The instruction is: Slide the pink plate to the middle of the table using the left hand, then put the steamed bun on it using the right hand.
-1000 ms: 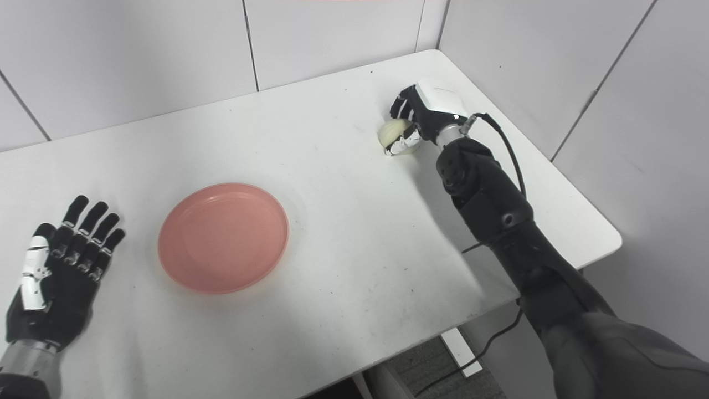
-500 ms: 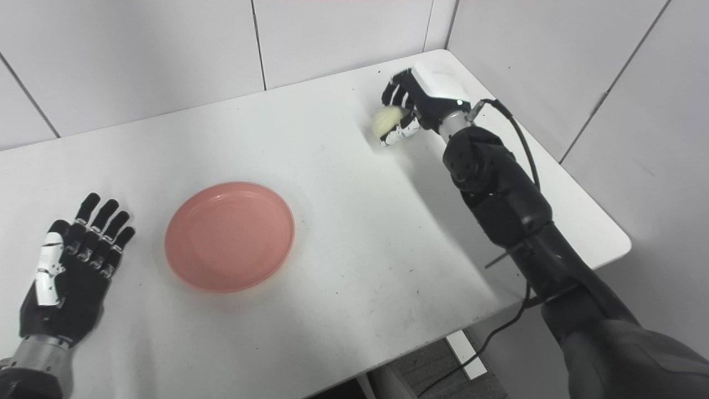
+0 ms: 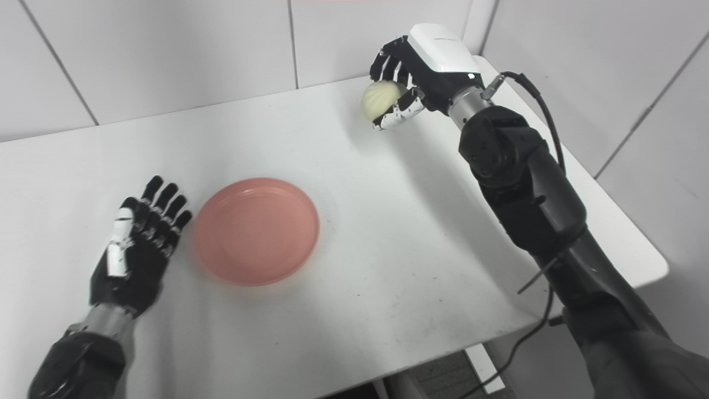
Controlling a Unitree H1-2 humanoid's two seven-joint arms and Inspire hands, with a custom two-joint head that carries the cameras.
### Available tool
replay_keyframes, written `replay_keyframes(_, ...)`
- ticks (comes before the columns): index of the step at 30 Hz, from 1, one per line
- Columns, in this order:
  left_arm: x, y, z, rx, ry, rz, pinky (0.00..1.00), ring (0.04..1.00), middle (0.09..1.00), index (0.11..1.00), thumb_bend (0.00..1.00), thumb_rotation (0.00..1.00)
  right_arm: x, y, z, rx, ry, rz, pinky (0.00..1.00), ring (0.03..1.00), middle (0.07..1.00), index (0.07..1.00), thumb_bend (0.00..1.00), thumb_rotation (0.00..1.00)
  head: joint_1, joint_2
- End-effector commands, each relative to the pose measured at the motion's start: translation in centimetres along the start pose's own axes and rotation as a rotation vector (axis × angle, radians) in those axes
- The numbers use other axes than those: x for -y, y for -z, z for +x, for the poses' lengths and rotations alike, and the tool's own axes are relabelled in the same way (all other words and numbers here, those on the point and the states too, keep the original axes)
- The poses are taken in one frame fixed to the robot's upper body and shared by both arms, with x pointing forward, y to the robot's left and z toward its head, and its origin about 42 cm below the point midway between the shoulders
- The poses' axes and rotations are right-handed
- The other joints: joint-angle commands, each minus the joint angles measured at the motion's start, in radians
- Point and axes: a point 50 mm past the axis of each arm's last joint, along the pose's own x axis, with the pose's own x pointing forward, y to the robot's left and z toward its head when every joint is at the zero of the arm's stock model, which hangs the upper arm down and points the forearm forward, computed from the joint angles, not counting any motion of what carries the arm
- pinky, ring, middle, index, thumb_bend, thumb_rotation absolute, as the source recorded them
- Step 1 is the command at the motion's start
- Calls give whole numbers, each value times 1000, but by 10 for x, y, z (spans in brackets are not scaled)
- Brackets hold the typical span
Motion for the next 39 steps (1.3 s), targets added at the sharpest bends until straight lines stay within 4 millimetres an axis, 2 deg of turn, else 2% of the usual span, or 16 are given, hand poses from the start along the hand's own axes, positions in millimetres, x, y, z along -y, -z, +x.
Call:
replay_keyframes(1, 0, 31, -5, -128, -54, -22, 1000, 1000, 999, 1000, 370, 1000, 16, -23, 9, 109, 45, -24, 370, 422, 488, 488, 503, 118, 7, 0)
replay_keyframes(5, 9, 37, 1, -135, -54, -17, 1000, 1000, 1000, 1000, 383, 1000, 4, -50, 19, 187, 2, 19, 388, 430, 488, 488, 500, 116, 93, 13)
replay_keyframes(9, 16, 39, 7, -143, -68, -2, 1000, 993, 991, 995, 391, 1000, -8, -77, 25, 262, -38, 37, 336, 398, 484, 488, 501, 115, 136, 20)
replay_keyframes(13, 22, 41, 11, -144, -72, 20, 1000, 980, 982, 990, 402, 1000, -20, -97, 26, 314, -65, 61, 293, 370, 479, 489, 503, 115, 160, 25)
replay_keyframes(17, 25, 40, 14, -136, -69, 18, 997, 979, 984, 993, 405, 1000, -34, -118, 25, 359, -100, 72, 332, 409, 488, 487, 500, 113, 174, 32)
replay_keyframes(18, 26, 41, 14, -135, -68, 16, 998, 982, 987, 997, 404, 1000, -38, -121, 25, 372, -104, 54, 311, 391, 481, 487, 502, 113, 174, 32)
replay_keyframes(20, 27, 40, 15, -135, -67, 15, 995, 980, 987, 997, 405, 1000, -46, -125, 25, 392, -111, 27, 265, 349, 466, 487, 504, 114, 178, 37)
replay_keyframes(21, 27, 40, 15, -136, -67, 16, 991, 978, 985, 996, 406, 1000, -52, -125, 25, 392, -126, 36, 248, 329, 438, 507, 511, 58, 178, 37)
replay_keyframes(24, 28, 40, 15, -135, -68, 19, 983, 976, 985, 997, 409, 1000, -64, -124, 24, 383, -188, 91, 259, 338, 417, 532, 515, 6, 177, 44)
replay_keyframes(30, 28, 38, 15, -137, -68, 24, 983, 976, 984, 996, 412, 1000, -91, -119, 24, 387, -255, 99, 351, 420, 445, 530, 519, 0, 171, 52)
replay_keyframes(35, 28, 36, 15, -128, -57, 40, 983, 980, 987, 1000, 405, 1000, -108, -118, 24, 369, -301, 82, 320, 388, 429, 538, 516, 0, 169, 60)
replay_keyframes(39, 29, 35, 13, -129, -60, 39, 982, 979, 986, 998, 398, 1000, -119, -117, 20, 348, -339, 53, 335, 388, 427, 542, 516, 0, 164, 66)
